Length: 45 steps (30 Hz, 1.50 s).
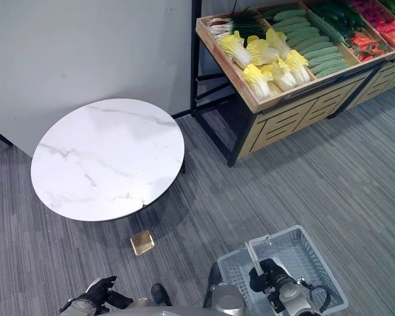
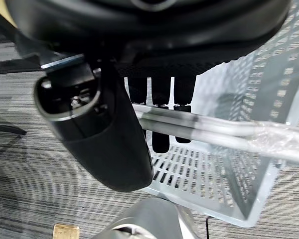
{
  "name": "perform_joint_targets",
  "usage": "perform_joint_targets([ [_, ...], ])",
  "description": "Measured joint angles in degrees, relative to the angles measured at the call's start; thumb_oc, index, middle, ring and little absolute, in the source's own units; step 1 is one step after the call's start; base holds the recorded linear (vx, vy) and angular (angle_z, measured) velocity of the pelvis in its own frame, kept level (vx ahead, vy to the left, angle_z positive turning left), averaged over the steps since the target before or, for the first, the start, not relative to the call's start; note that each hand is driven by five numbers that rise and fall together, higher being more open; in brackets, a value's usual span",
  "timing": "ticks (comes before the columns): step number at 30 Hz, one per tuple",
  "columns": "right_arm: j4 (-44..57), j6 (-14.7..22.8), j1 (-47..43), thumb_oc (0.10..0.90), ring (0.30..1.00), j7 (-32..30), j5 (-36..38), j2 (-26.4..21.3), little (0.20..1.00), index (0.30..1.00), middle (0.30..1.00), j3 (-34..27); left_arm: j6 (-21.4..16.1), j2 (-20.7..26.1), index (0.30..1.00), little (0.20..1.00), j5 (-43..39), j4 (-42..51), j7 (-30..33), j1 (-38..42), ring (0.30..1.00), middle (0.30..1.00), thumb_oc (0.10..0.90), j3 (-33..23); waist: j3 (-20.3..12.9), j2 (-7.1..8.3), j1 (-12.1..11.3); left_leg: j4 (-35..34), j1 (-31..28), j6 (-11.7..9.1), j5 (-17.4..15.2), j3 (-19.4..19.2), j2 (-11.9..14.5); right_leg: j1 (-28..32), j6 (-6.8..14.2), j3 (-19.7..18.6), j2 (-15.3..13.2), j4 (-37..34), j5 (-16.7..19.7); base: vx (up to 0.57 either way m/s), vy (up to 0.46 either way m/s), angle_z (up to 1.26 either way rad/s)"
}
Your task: Get the vegetables into the basket
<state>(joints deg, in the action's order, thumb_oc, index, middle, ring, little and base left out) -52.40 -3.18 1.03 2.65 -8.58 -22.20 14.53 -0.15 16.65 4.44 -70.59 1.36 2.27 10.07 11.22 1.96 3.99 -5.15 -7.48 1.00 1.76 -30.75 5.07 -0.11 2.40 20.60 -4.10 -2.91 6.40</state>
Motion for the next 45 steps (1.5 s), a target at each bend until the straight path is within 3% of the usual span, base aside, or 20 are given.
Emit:
perform_joint_targets([
  [3, 0.22, -0.15, 0.44, 0.400, 0.300, 0.23, -0.06, -1.21, 0.300, 0.300, 0.300, 1.38, 0.05, -0.25, 1.000, 1.000, -0.02, 0.29, 0.00, 0.69, 1.000, 1.000, 0.900, 0.32, -0.13, 0.10, 0.01, 0.02, -1.12, -1.65, -0.32, 1.61, 0.75, 1.35, -1.18, 0.15, 1.08, 0.34, -1.48, 0.13, -0.159, 0.08],
  [10, 1.06, 0.42, -1.29, 0.400, 0.300, 0.62, -0.07, -1.18, 0.300, 0.300, 0.300, 3.47, 0.36, -0.59, 1.000, 1.000, -1.51, 0.13, 0.40, 1.60, 1.000, 1.000, 0.900, 0.35, -0.23, 0.19, -0.19, 0.02, -1.43, -3.00, -0.49, 2.19, 1.75, 0.73, -0.32, 0.32, 1.08, 2.79, -3.81, 0.12, -0.146, 0.05],
  [14, 0.78, 0.55, -2.02, 0.400, 0.300, 0.63, -0.04, -0.81, 0.300, 0.300, 0.300, 4.66, 0.62, -0.10, 1.000, 1.000, -4.08, -0.31, 1.36, 1.93, 1.000, 1.000, 0.900, -0.53, 0.03, 1.04, -1.82, 6.71, 2.42, -4.14, -2.78, 3.82, 3.43, -0.24, -0.58, 0.15, 1.57, 3.44, -5.42, 0.07, -0.130, 0.09],
  [15, -0.52, 0.67, -2.67, 0.400, 0.300, 0.84, -0.02, 0.43, 0.300, 0.300, 0.300, 5.70, 0.49, 1.30, 1.000, 1.000, -6.07, -0.19, 1.78, 2.84, 1.000, 1.000, 0.900, -1.96, 1.15, 3.36, -3.55, 13.54, 4.79, -3.98, -3.61, 7.12, 3.93, 0.30, -1.82, -0.84, 1.41, 2.47, -5.51, 0.00, 0.039, -0.12],
  [16, -0.61, 0.75, -2.71, 0.400, 0.300, 1.09, -0.04, 0.79, 0.300, 0.300, 0.300, 6.32, 0.31, 1.90, 1.000, 1.000, -7.51, 0.24, 2.04, 3.23, 1.000, 1.000, 0.900, -2.15, 0.91, 4.56, -5.06, 15.19, 6.20, -4.21, -5.10, 11.70, 3.60, 1.35, -3.88, -1.78, 1.00, 1.08, -4.12, -0.03, 0.098, -0.25],
  [18, -0.49, 0.92, -3.49, 0.400, 0.300, 0.94, -0.08, 0.25, 0.300, 0.300, 0.300, 6.14, -0.09, 1.06, 1.000, 1.000, -7.85, 0.49, 2.35, 3.22, 1.000, 1.000, 0.900, -1.65, 0.81, 4.28, -4.69, 8.53, 7.70, -4.29, -4.13, 20.51, 2.03, 1.48, -3.73, -1.59, 1.45, -0.75, -3.21, 0.01, 0.141, -0.18],
  [19, -1.05, 0.94, -4.91, 0.400, 0.300, 0.56, -0.05, -0.18, 0.300, 0.300, 0.300, 6.05, -0.18, -0.37, 1.000, 1.000, -8.03, 0.27, 2.48, 4.15, 1.000, 1.000, 0.900, -1.05, 0.96, 3.50, -4.57, 5.04, 9.99, -4.48, -0.49, 27.63, 0.36, 1.03, -3.29, -2.28, 2.07, -1.01, -2.77, 0.04, 0.356, -0.19],
  [20, -2.04, 1.15, -5.10, 0.400, 0.300, 0.48, -0.06, 0.15, 0.300, 0.300, 0.300, 6.06, -0.26, -0.64, 1.000, 1.000, -7.96, 0.41, 2.46, 4.80, 1.000, 1.000, 0.900, 0.54, 1.09, 3.99, -4.05, 4.84, 9.19, -3.95, 0.08, 27.83, -1.17, 0.79, -2.40, -2.93, 1.06, -0.60, -2.71, 0.05, 0.489, -0.45],
  [23, -3.63, 1.51, -5.99, 0.400, 0.300, -0.91, -0.58, 2.13, 0.300, 0.300, 0.300, 4.45, -0.18, -1.44, 1.000, 1.000, -7.78, -0.69, 2.32, 3.80, 1.000, 1.000, 0.900, -0.30, 1.39, 3.67, -4.17, 2.90, 5.17, -1.04, -1.20, 20.55, -3.44, -0.96, -1.44, -8.93, -1.74, 3.23, -2.72, -0.01, 0.356, -0.95],
  [27, -3.64, 1.40, -4.71, 0.400, 0.300, -0.98, -0.54, 2.22, 0.300, 0.300, 0.300, 3.83, -0.29, 1.22, 1.000, 1.000, -7.68, -0.87, 2.50, 3.81, 1.000, 1.000, 0.900, -0.24, 1.44, 3.66, -4.59, 3.08, 4.34, 0.93, -2.40, 16.94, -6.29, -2.40, 1.77, -11.95, -4.18, 3.98, -1.68, -0.03, 0.198, -0.46],
  [32, -4.84, 2.24, -4.92, 0.400, 0.300, -1.74, -0.50, 3.15, 0.300, 0.300, 0.300, 2.48, 0.20, 2.54, 1.000, 1.000, -6.54, 0.42, 2.72, 1.16, 1.000, 1.000, 0.900, 0.24, 2.07, 3.54, -3.73, 3.86, 4.00, 2.44, -3.38, 13.21, -8.00, -3.80, 4.18, -15.28, -4.70, 3.69, -0.26, -0.08, 0.206, -0.44],
  [33, -4.01, 2.55, -5.25, 0.400, 0.300, -1.81, -0.50, 3.05, 0.300, 0.300, 0.300, 2.01, 0.45, 2.01, 1.000, 1.000, -6.49, 0.35, 2.60, 0.80, 1.000, 1.000, 0.900, 0.63, 2.20, 3.58, -3.52, 4.10, 4.16, 2.73, -3.78, 11.15, -7.56, -4.54, 5.10, -17.51, -4.50, 3.66, 0.65, -0.07, 0.114, -1.22],
  [34, -1.60, 2.72, -5.49, 0.400, 0.300, -1.85, -0.50, 3.05, 0.300, 0.300, 0.300, 2.06, 0.53, 1.79, 1.000, 1.000, -6.28, 0.54, 2.64, 1.23, 1.000, 1.000, 0.900, 0.56, 3.27, 3.93, -2.66, 4.45, 4.56, 3.10, -4.37, 7.80, -7.91, -5.58, 6.06, -20.08, -3.83, 1.28, 4.78, -0.09, 0.152, -1.35],
  [35, 0.61, 3.12, -6.10, 0.400, 0.300, -1.88, -0.50, 2.85, 0.300, 0.300, 0.300, 1.86, 0.72, 1.85, 1.000, 1.000, -5.38, 0.00, 3.05, 2.56, 1.000, 1.000, 0.900, 0.38, 4.67, 3.50, -0.65, 4.41, 5.83, 4.33, -5.38, 6.25, -7.24, -5.95, 7.79, -20.34, -4.24, -1.24, 6.79, 0.01, 0.007, -2.40],
  [36, 3.74, 2.75, -7.49, 0.400, 0.300, -2.11, -0.52, 2.59, 0.300, 0.300, 0.300, 4.43, 1.18, 1.12, 1.000, 1.000, -5.35, 1.80, 3.51, 6.71, 1.000, 1.000, 0.900, -1.25, 8.43, 3.69, 2.65, 11.75, 9.48, 7.43, -9.41, 4.22, -7.17, -8.56, 8.11, -17.31, -2.96, -2.53, 13.81, 0.05, -0.037, -1.78],
  [38, 3.87, 2.47, -7.11, 0.400, 0.300, -2.28, -0.51, 2.14, 0.300, 0.300, 0.300, 3.78, 0.55, -0.08, 1.000, 1.000, -5.36, 1.73, 3.50, 8.33, 1.000, 1.000, 0.900, -1.46, 8.71, 2.50, 3.11, 10.99, 9.38, 6.44, -8.72, 1.64, -6.73, -8.83, 9.56, -10.19, -3.65, -1.79, 11.17, 0.06, -0.078, -1.31],
  [39, 3.36, 1.25, -7.23, 0.400, 0.300, -1.56, -0.53, 2.22, 0.300, 0.300, 0.300, 3.97, -1.62, -0.36, 1.000, 1.000, -5.40, 3.85, 3.61, 6.93, 1.000, 1.000, 0.900, -2.36, 8.55, 1.67, -0.30, 9.79, 8.62, 5.30, -8.97, -2.65, -5.35, -11.40, 5.21, -0.16, -3.92, 4.91, 4.73, 0.02, -0.040, -1.50],
  [41, 3.37, 1.04, -5.13, 0.400, 0.300, -0.91, -0.53, 1.99, 0.300, 0.300, 0.300, 3.72, -1.13, -0.45, 1.000, 1.000, -5.39, 3.61, 3.44, 7.67, 1.000, 1.000, 0.900, -1.93, 8.24, 0.75, -0.41, 9.46, 8.86, 4.75, -8.85, -2.08, -4.83, -9.21, 5.82, -0.10, -3.08, 6.78, 1.64, 0.06, -0.140, -0.68],
  [43, 3.18, -0.03, -3.40, 0.400, 0.300, -1.08, -0.46, 1.63, 0.300, 0.300, 0.300, 3.77, -0.77, -0.01, 1.000, 1.000, -5.40, 2.65, 3.57, 7.48, 1.000, 1.000, 0.900, -1.79, 7.98, 0.92, -1.12, 9.23, 8.88, 5.31, -7.75, -2.86, -4.93, -5.73, 5.82, 0.55, -3.67, 7.22, -2.00, 0.13, -0.280, 0.01],
  [45, 2.93, -0.02, -3.16, 0.400, 0.300, -0.66, -0.46, 1.58, 0.300, 0.300, 0.300, 3.76, 0.60, 0.40, 1.000, 1.000, -5.27, 1.37, 3.58, 6.98, 1.000, 1.000, 0.900, -1.82, 7.83, 0.69, -1.33, 9.21, 8.57, 5.33, -7.73, -2.61, -5.05, -4.53, 4.90, -0.63, -3.45, 5.85, -3.47, 0.08, -0.147, -0.11],
])
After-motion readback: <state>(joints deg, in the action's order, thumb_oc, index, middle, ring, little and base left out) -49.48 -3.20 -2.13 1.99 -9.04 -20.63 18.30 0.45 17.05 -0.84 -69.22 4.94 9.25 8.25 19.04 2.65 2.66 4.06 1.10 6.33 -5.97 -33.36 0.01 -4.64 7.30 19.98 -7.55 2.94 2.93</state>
